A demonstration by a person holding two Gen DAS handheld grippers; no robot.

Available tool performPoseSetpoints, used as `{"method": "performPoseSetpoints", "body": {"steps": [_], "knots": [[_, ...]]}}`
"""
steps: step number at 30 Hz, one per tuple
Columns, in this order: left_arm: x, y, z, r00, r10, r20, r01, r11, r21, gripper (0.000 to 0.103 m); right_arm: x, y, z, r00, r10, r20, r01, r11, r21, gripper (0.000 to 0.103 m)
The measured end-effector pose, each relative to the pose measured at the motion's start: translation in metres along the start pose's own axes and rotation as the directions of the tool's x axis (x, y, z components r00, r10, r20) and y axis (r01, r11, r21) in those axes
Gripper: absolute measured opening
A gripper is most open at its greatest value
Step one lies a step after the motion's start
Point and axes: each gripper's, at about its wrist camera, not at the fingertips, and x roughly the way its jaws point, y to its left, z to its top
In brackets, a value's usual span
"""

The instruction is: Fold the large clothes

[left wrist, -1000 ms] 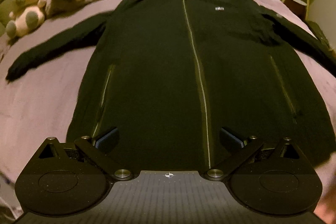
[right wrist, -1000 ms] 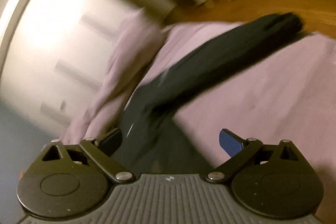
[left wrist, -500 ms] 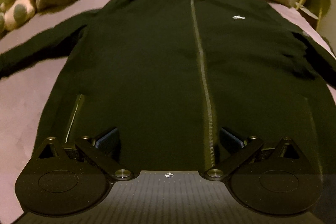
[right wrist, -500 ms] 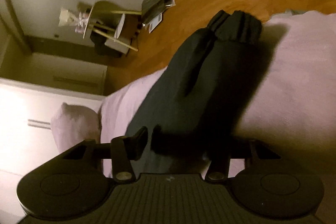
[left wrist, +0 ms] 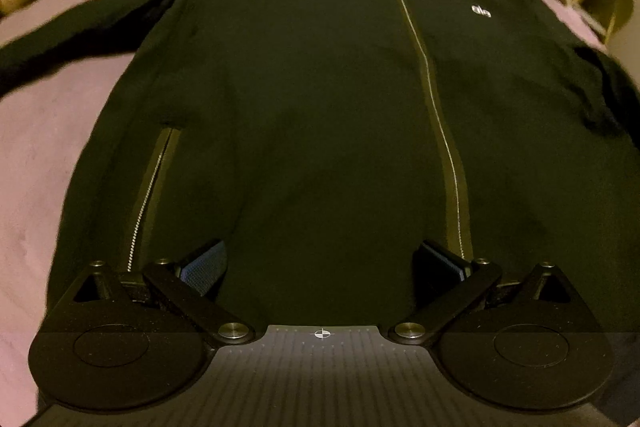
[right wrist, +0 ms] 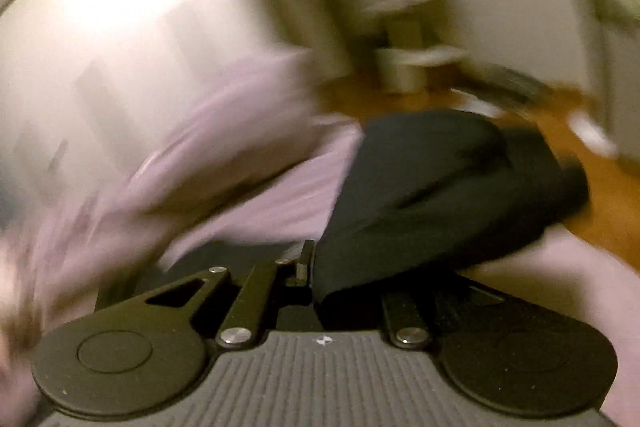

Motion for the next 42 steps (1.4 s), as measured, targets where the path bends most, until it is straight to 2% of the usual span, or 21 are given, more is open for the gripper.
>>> {"method": "performPoseSetpoints", "body": {"steps": [2, 3, 4, 5, 7, 9, 12, 14, 15, 16, 17, 20, 24, 26, 28, 29, 31, 33, 37, 39, 42], "knots": [[-0.001, -0.001, 0.004, 1.0, 0.008, -0.015, -0.008, 1.0, 0.005, 0.103, -0.001, 0.062, -0.02, 0.992, 0.101, -0.072, -0.114, 0.968, -0.224, 0.012], [-0.002, -0.002, 0.008, 1.0, 0.012, -0.019, -0.012, 1.0, 0.002, 0.103, 0.0, 0.085, -0.033, 0.98, 0.148, -0.132, -0.181, 0.941, -0.287, 0.017], [-0.005, -0.002, 0.013, 1.0, 0.015, -0.008, -0.015, 1.0, -0.002, 0.103, 0.002, 0.106, -0.047, 0.962, 0.175, -0.209, -0.24, 0.909, -0.342, 0.029], [-0.01, 0.0, 0.018, 1.0, 0.002, 0.014, -0.002, 1.0, -0.007, 0.103, 0.004, 0.119, -0.059, 0.946, 0.185, -0.267, -0.278, 0.887, -0.369, 0.035], [-0.018, 0.002, 0.031, 0.998, -0.044, 0.052, 0.045, 0.999, -0.017, 0.103, 0.005, 0.13, -0.076, 0.919, 0.207, -0.335, -0.333, 0.862, -0.382, 0.037], [-0.021, 0.004, 0.051, 0.989, -0.114, 0.089, 0.119, 0.992, -0.045, 0.103, 0.004, 0.126, -0.085, 0.898, 0.222, -0.38, -0.358, 0.871, -0.336, 0.037], [-0.01, 0.003, 0.082, 0.961, -0.246, 0.129, 0.259, 0.962, -0.091, 0.102, 0.002, 0.099, -0.083, 0.895, 0.242, -0.375, -0.335, 0.92, -0.204, 0.037], [0.006, -0.01, 0.1, 0.937, -0.332, 0.113, 0.342, 0.935, -0.093, 0.091, 0.009, 0.073, -0.073, 0.895, 0.253, -0.367, -0.304, 0.949, -0.088, 0.037], [0.013, -0.015, 0.106, 0.928, -0.358, 0.1, 0.367, 0.926, -0.094, 0.078, 0.009, 0.061, -0.073, 0.893, 0.263, -0.365, -0.292, 0.956, -0.027, 0.037], [0.022, -0.021, 0.112, 0.919, -0.385, 0.084, 0.392, 0.914, -0.105, 0.073, 0.009, 0.051, -0.073, 0.891, 0.272, -0.363, -0.282, 0.959, 0.026, 0.037], [0.03, -0.026, 0.115, 0.906, -0.416, 0.069, 0.422, 0.898, -0.125, 0.073, 0.005, 0.04, -0.085, 0.89, 0.281, -0.36, -0.277, 0.959, 0.064, 0.037], [0.051, -0.041, 0.118, 0.857, -0.515, 0.019, 0.51, 0.843, -0.174, 0.067, 0.008, 0.03, -0.094, 0.877, 0.316, -0.361, -0.279, 0.948, 0.152, 0.037], [0.071, -0.048, 0.113, 0.815, -0.579, -0.011, 0.557, 0.789, -0.259, 0.067, 0.012, 0.027, -0.105, 0.866, 0.34, -0.367, -0.293, 0.939, 0.179, 0.037], [0.077, -0.043, 0.112, 0.782, -0.624, -0.006, 0.585, 0.737, -0.339, 0.065, 0.015, 0.028, -0.108, 0.869, 0.314, -0.381, -0.275, 0.949, 0.156, 0.037], [0.073, -0.041, 0.113, 0.731, -0.682, 0.019, 0.639, 0.674, -0.371, 0.064, 0.017, 0.027, -0.111, 0.865, 0.314, -0.391, -0.271, 0.949, 0.162, 0.037], [0.068, -0.039, 0.112, 0.723, -0.69, 0.028, 0.651, 0.667, -0.363, 0.064, 0.014, 0.025, -0.112, 0.865, 0.314, -0.392, -0.27, 0.949, 0.166, 0.037], [0.059, -0.035, 0.11, 0.733, -0.679, 0.041, 0.651, 0.681, -0.336, 0.065, 0.013, 0.022, -0.114, 0.863, 0.318, -0.393, -0.269, 0.947, 0.175, 0.037], [0.053, -0.027, 0.11, 0.756, -0.652, 0.055, 0.632, 0.704, -0.324, 0.065, 0.012, 0.023, -0.113, 0.862, 0.316, -0.396, -0.27, 0.948, 0.169, 0.037], [0.054, -0.015, 0.108, 0.785, -0.618, 0.04, 0.593, 0.731, -0.337, 0.065, 0.005, 0.023, -0.112, 0.86, 0.317, -0.4, -0.273, 0.948, 0.165, 0.037], [0.055, -0.015, 0.106, 0.776, -0.629, 0.04, 0.602, 0.722, -0.341, 0.065, -0.003, 0.019, -0.112, 0.862, 0.318, -0.394, -0.273, 0.947, 0.167, 0.037], [0.066, -0.019, 0.11, 0.757, -0.653, 0.035, 0.619, 0.699, -0.357, 0.065, -0.012, 0.01, -0.11, 0.88, 0.295, -0.372, -0.243, 0.953, 0.182, 0.037]]}}
